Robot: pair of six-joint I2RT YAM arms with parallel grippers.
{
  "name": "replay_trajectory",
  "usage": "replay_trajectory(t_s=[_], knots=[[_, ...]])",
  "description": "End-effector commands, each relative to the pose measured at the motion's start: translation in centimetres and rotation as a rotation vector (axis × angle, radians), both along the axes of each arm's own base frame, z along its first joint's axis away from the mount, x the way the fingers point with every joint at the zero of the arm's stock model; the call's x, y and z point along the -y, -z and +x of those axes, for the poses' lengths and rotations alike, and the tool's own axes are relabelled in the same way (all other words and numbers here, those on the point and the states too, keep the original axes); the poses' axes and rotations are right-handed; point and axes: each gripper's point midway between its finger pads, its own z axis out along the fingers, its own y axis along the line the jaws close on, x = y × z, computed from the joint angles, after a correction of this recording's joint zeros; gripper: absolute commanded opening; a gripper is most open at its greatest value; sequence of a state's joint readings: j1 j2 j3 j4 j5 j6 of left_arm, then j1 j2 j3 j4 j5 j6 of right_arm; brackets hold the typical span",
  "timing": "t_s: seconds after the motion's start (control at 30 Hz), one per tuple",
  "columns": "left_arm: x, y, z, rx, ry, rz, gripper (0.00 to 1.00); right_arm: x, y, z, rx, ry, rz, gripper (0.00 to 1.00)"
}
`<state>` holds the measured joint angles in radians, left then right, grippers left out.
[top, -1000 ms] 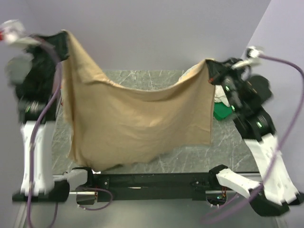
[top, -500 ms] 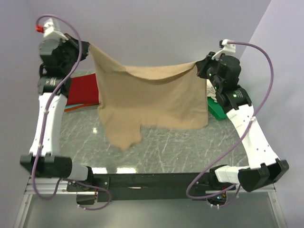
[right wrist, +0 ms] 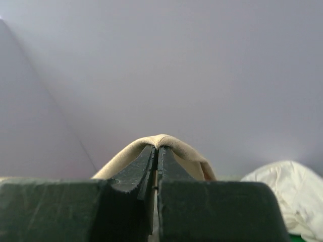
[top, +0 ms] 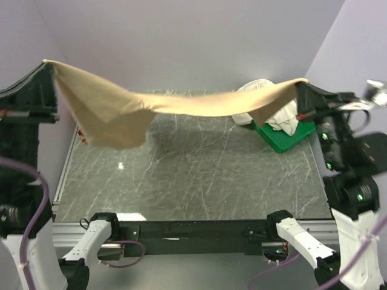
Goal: Fold and stack the t-shirts
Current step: Flatten the tshirt out
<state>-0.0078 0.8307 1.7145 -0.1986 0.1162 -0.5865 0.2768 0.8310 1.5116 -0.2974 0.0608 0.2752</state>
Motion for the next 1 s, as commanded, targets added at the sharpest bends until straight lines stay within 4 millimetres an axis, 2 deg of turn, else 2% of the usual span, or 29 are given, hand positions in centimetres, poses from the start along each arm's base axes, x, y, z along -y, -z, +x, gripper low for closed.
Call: replay_trajectory(t_s=[0.0, 0.03, 0.13, 0.2, 0.23, 0.27, 0.3, 0.33, 0.37, 0.4, 0.43, 0.47, 0.5, 0.53, 0.57, 0.6, 0.67, 0.7, 0.73, 0.77, 0.8, 0.83, 0.87, 0.9, 0.93, 0.97], knots=[[0.0, -2.0, -2.8, 0.08, -0.005, 0.011, 0.01, 0.4, -3.5, -3.6, 0.125, -0.026, -0.007, 0.0], [0.1, -2.8, -4.0, 0.109, -0.004, 0.014, 0.01, 0.7, -4.2, -4.9, 0.154, -0.029, -0.003, 0.0], [0.3, -4.0, -6.0, 0.165, 0.009, 0.018, 0.01, 0.9, -5.6, -6.4, 0.197, -0.04, 0.009, 0.0], [0.3, -4.5, -6.0, 0.185, 0.013, 0.016, 0.01, 0.2, -5.9, -6.7, 0.205, -0.08, -0.006, 0.0], [0.3, -4.7, -5.4, 0.189, 0.017, 0.013, 0.01, 0.1, -6.3, -6.7, 0.21, -0.084, -0.005, 0.0], [0.5, -4.7, -4.8, 0.182, 0.026, 0.011, 0.01, -0.2, -6.0, -5.7, 0.188, -0.085, -0.007, 0.0], [0.8, -4.4, -2.8, 0.15, 0.044, 0.021, 0.01, 0.0, -5.9, -5.1, 0.174, -0.068, -0.002, 0.0], [1.0, -4.2, -1.6, 0.134, 0.056, 0.023, 0.01, -0.2, -5.1, -3.2, 0.133, -0.055, -0.009, 0.0], [1.3, -3.7, -0.1, 0.109, 0.072, 0.02, 0.01, -0.3, -4.7, -2.4, 0.115, -0.045, -0.013, 0.0], [1.5, -2.8, 2.8, 0.061, 0.086, 0.017, 0.01, 0.0, -4.0, -1.1, 0.085, -0.014, -0.007, 0.0], [1.8, -1.4, 5.4, 0.02, 0.106, 0.021, 0.01, 0.0, -2.2, 1.4, 0.026, 0.022, -0.01, 0.0], [2.0, -0.3, 7.3, -0.016, 0.123, 0.011, 0.01, 0.1, -1.2, 2.7, -0.006, 0.042, -0.012, 0.0], [2.1, 1.7, 11.0, -0.087, 0.13, 0.005, 0.01, 0.2, -0.1, 4.0, -0.036, 0.061, -0.012, 0.0], [2.3, 4.3, 13.9, -0.161, 0.138, 0.003, 0.01, -0.2, 2.8, 6.5, -0.11, 0.071, -0.027, 0.0], [2.3, 5.4, 15.8, -0.187, 0.141, 0.002, 0.01, 0.2, 4.2, 7.9, -0.146, 0.088, -0.019, 0.0], [2.3, 8.3, 19.6, -0.271, 0.139, -0.003, 0.01, 0.2, 6.9, 9.7, -0.197, 0.09, -0.022, 0.0], [2.4, 12.7, 23.8, -0.379, 0.139, 0.001, 0.01, -0.1, 11.0, 12.8, -0.292, 0.069, -0.002, 0.0], [2.6, 16.6, 27.4, -0.475, 0.149, 0.0, 0.01, 0.7, 13.5, 14.4, -0.338, 0.09, 0.006, 0.0], [2.7, 18.8, 29.1, -0.528, 0.158, 0.002, 0.01, 0.9, 16.4, 16.6, -0.405, 0.1, 0.005, 0.0], [3.0, 23.0, 32.2, -0.629, 0.167, 0.002, 0.04, 1.2, 18.3, 18.0, -0.444, 0.107, 0.01, 0.0], [2.9, 25.0, 33.8, -0.672, 0.168, 0.003, 0.12, 1.4, 19.8, 19.2, -0.478, 0.114, 0.007, 0.0], [3.0, 27.2, 35.0, -0.728, 0.169, 0.01, 0.25, 1.4, 23.3, 21.4, -0.561, 0.113, -0.008, 0.03], [3.1, 29.0, 36.1, -0.773, 0.173, 0.013, 0.38, 1.1, 24.7, 22.5, -0.597, 0.094, -0.014, 0.32], [3.2, 33.3, 37.9, -0.88, 0.182, 0.013, 0.49, 1.2, 25.2, 23.6, -0.627, 0.093, -0.016, 0.5], [3.4, 33.4, 38.5, -0.888, 0.191, 0.029, 0.63, 1.5, 28.1, 25.1, -0.703, 0.098, -0.023, 0.63], [3.6, 34.8, 39.1, -0.922, 0.203, 0.033, 0.67, 1.5, 29.2, 25.6, -0.746, 0.097, -0.031, 0.77]])
